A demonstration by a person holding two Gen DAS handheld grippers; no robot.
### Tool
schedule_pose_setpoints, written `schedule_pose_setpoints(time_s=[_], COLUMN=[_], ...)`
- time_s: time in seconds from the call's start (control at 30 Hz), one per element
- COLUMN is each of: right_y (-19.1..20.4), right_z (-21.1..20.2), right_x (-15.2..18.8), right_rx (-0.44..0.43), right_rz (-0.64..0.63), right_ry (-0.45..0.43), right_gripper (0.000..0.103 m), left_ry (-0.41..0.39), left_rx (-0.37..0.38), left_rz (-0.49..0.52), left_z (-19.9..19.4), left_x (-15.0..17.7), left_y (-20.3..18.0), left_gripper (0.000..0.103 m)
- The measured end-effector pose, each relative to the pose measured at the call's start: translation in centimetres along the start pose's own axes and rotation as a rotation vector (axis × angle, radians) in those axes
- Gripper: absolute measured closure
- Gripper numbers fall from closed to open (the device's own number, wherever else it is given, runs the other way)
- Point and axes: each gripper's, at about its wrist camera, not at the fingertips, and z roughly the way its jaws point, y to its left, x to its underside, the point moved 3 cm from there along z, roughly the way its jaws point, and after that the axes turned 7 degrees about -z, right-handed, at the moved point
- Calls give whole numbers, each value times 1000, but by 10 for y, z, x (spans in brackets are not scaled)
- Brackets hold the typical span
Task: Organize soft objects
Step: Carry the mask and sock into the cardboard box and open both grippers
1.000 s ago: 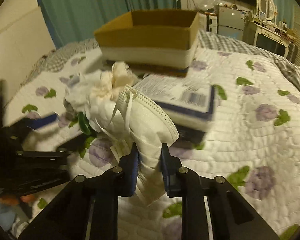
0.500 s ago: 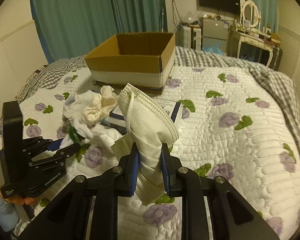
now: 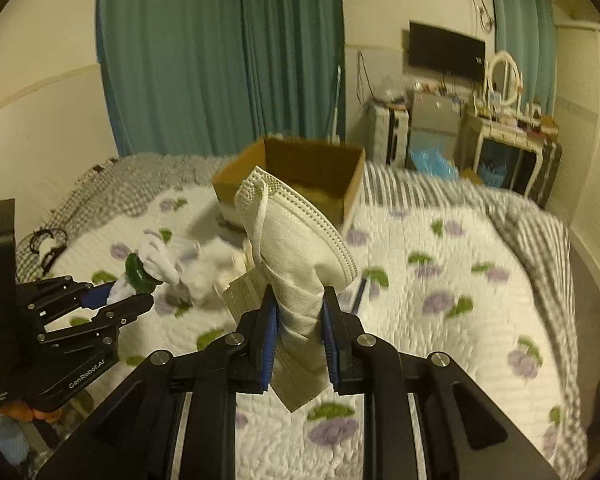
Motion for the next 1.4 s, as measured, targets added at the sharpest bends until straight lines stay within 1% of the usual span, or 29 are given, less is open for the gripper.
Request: schedule_pose_setpoints(time_s=[0.1, 0.13, 0.17, 0.27, 0.3, 0.33, 0.43, 0.57, 0.6, 0.67, 0.7, 0.77, 0.8, 0.9, 0.93, 0.97, 1.0, 1.03, 1.07, 1.1, 1.13, 1.17, 1.2, 1.27, 1.3, 1.4], right_y=[2, 1, -1, -8, -10, -14, -22, -36, -39, -47, -51, -56, -58, -67, -71, -76, -79, -81, -84, -85, -86, -88, -90, -93, -95, -96], right_z=[-5, -5, -4, 3, 8, 18, 50, 110, 123, 161, 174, 209, 224, 261, 267, 273, 278, 280, 280, 279, 276, 271, 267, 245, 237, 197], right_x=[-26, -37, -47, -75, -85, -98, -121, -144, -147, -153, -154, -154, -154, -149, -146, -144, -143, -143, -144, -145, -146, -148, -149, -154, -156, -167], right_rx=[2, -3, -9, -14, -9, -8, -17, -16, -20, -38, -44, -49, -48, -43, -45, -56, -75, -74, -59, -38, -11, 15, 29, 65, 77, 112], right_rz=[-39, -51, -56, -65, -69, -74, -77, -72, -66, -39, -29, -26, -27, -11, 4, 22, 33, 35, 30, 19, 6, -4, -6, -3, -3, -10], right_ry=[-40, -52, -62, -93, -100, -103, -90, -55, -46, -13, 1, 37, 52, 78, 80, 81, 77, 70, 58, 49, 45, 42, 36, 3, -7, -51], right_gripper=[83, 83, 83, 83, 83, 83, 83, 83, 83, 83, 83, 83, 83, 81, 72, 57, 50, 44, 43, 43, 40, 35, 32, 25, 24, 14], left_ry=[-29, -46, -59, -93, -97, -101, -106, -81, -71, -47, -43, -47, -44, -15, -11, -6, 1, 5, 3, -7, -19, -44, -56, -76, -86, -120], left_rx=[6, -1, -7, -31, -33, -34, -42, -70, -70, -55, -61, -97, -105, -87, -93, -97, -104, -122, -127, -105, -96, -102, -117, -128, -127, -109], left_rz=[1, 8, 13, 41, 44, 49, 65, 94, 94, 105, 118, 146, 145, 119, 115, 116, 115, 111, 101, 90, 85, 81, 85, 95, 92, 82], left_z=[-5, -5, -5, 4, 7, 13, 39, 94, 107, 141, 154, 184, 193, 224, 233, 236, 240, 241, 242, 239, 235, 227, 222, 205, 197, 163], left_x=[-30, -44, -52, -85, -91, -100, -123, -147, -150, -156, -158, -160, -160, -164, -164, -164, -165, -164, -166, -168, -169, -170, -173, -175, -176, -183], left_y=[4, 5, 5, 4, 5, 4, 1, 0, 0, -1, -2, -2, -1, 8, 11, 11, 11, 11, 13, 13, 11, 11, 11, 12, 15, 20], left_gripper=[82, 82, 82, 82, 81, 81, 81, 79, 77, 76, 76, 76, 76, 75, 75, 75, 64, 56, 36, 21, 18, 14, 12, 12, 12, 12])
